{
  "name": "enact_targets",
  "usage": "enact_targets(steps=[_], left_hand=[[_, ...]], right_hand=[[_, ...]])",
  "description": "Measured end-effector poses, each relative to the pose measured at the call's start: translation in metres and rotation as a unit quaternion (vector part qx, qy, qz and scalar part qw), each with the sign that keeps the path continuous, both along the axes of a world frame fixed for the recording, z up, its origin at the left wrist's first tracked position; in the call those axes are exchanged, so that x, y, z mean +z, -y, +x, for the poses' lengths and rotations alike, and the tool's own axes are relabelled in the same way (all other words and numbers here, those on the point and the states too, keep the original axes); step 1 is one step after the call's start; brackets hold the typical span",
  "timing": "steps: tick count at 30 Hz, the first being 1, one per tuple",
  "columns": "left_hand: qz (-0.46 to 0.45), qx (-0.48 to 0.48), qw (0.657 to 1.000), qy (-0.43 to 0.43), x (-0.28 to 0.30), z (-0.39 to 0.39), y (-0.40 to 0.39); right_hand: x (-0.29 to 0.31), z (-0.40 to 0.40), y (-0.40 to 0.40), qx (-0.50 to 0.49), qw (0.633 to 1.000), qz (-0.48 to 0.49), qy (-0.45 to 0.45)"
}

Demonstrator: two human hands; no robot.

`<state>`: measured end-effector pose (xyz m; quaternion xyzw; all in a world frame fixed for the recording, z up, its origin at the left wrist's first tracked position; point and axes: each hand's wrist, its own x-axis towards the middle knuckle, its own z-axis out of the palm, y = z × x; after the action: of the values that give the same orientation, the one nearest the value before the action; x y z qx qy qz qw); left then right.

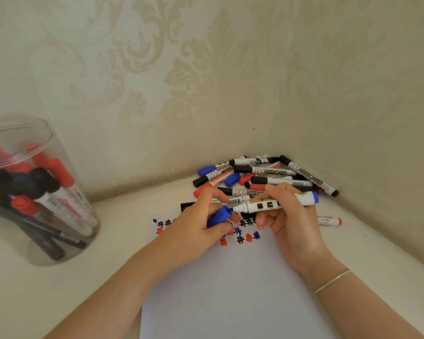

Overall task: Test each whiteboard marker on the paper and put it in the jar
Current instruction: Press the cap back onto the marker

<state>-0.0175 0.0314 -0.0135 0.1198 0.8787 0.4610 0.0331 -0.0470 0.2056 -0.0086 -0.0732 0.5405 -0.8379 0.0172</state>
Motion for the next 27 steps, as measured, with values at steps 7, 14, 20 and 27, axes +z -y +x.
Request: enact_targets(steps=[7,14,20,27], left_hand=[[0.004,-0.005,1.000,-0.023,-0.004,-0.001,0.000],[0.080,0.036,0.996,-0.033,0.003,-0.003,0.005],[0.205,0.133,0.970,-0.001,0.011,0.003,0.007],[0.323,0.181,0.928,0.029,0.018,0.012,0.008]], right_hand=[[-0.003,0.000,0.001,0.021,0.993,0.118,0.002],[0.006,-0.006,-0.002,0.063,0.996,-0.003,0.062],[0.015,-0.010,0.020,-0.008,0.976,0.214,-0.034],[0.040,-0.012,0.040,0.014,0.956,0.269,-0.112]])
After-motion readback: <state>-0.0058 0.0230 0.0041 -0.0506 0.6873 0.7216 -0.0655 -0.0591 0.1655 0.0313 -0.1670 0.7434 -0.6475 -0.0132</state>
